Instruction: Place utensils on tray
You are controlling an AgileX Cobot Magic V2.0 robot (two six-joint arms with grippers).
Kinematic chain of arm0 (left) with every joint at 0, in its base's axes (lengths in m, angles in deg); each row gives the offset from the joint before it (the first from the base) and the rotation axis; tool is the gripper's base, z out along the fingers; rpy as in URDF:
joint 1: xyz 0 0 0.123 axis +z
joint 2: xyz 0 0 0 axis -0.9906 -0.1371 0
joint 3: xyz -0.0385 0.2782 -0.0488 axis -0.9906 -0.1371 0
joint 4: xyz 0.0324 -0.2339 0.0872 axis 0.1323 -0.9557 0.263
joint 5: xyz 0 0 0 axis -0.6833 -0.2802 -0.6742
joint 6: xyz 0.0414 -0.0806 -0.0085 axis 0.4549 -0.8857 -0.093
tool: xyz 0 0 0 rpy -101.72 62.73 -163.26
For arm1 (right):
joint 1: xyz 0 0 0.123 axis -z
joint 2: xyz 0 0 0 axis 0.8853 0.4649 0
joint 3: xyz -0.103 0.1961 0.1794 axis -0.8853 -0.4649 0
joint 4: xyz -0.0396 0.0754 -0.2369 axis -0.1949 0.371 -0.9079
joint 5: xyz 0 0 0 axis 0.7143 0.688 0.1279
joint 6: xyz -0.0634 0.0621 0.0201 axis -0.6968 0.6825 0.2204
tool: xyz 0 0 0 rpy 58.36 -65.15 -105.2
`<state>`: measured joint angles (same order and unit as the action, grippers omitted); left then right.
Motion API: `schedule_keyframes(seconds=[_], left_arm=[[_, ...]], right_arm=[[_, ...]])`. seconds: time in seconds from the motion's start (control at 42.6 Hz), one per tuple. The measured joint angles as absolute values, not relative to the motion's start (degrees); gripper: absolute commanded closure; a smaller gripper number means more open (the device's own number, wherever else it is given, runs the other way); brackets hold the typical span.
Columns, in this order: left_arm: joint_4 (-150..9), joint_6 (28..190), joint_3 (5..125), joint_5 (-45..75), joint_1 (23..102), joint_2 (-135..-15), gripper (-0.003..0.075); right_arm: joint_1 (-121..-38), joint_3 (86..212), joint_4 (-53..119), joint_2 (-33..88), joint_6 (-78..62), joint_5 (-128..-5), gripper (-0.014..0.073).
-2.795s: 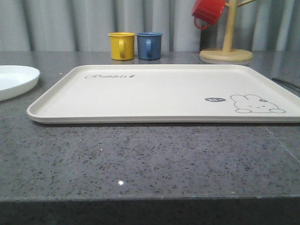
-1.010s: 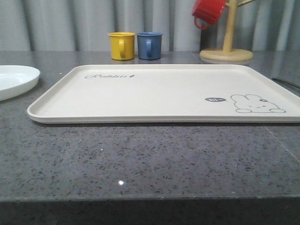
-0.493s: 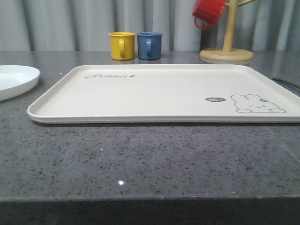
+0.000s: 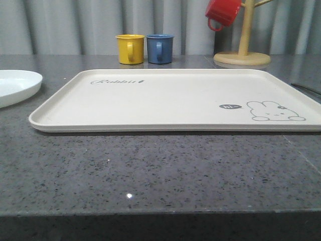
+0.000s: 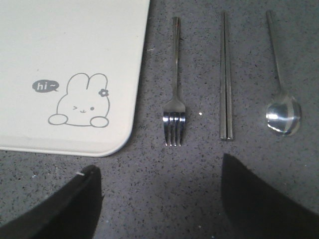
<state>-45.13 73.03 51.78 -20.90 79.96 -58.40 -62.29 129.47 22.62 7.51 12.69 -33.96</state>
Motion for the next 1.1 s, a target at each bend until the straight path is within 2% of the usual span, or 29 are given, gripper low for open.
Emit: schedule_keyframes(seconds=[0.235, 0.399, 0.587, 0.728, 1.033, 1.104], left_arm=[[-42.90, 73.03, 56.34, -22.55, 80.41, -71.31, 0.0153], [-43.17, 73.03, 59.88, -22.45, 86.20, -78.92, 0.0153], [-55.94, 82.60, 63.83, -21.30, 96.06, -88.16, 0.0153], [-65.92, 90.22, 65.98, -20.40, 100.67, -94.69, 0.0153], [-72.04, 94.17, 69.95, -17.71, 101.42, -105.65, 0.0157], [-72.74, 94.49, 70.30, -17.11, 101.06, -107.07, 0.0183]], right_arm=[[-62.29, 129.47, 22.62, 7.51, 12.69, -33.96, 0.0058], [-62.29, 129.47, 22.62, 7.51, 12.69, -33.96, 0.0058], [-62.29, 129.47, 22.62, 7.51, 12.69, -33.96, 0.0058], [-62.29, 129.47, 22.62, 7.51, 12.65, -33.96, 0.0058], [-62.29, 129.47, 22.59, 7.51, 12.65, -33.96, 0.0058], [-62.29, 129.47, 22.59, 7.51, 12.65, -33.96, 0.0058]])
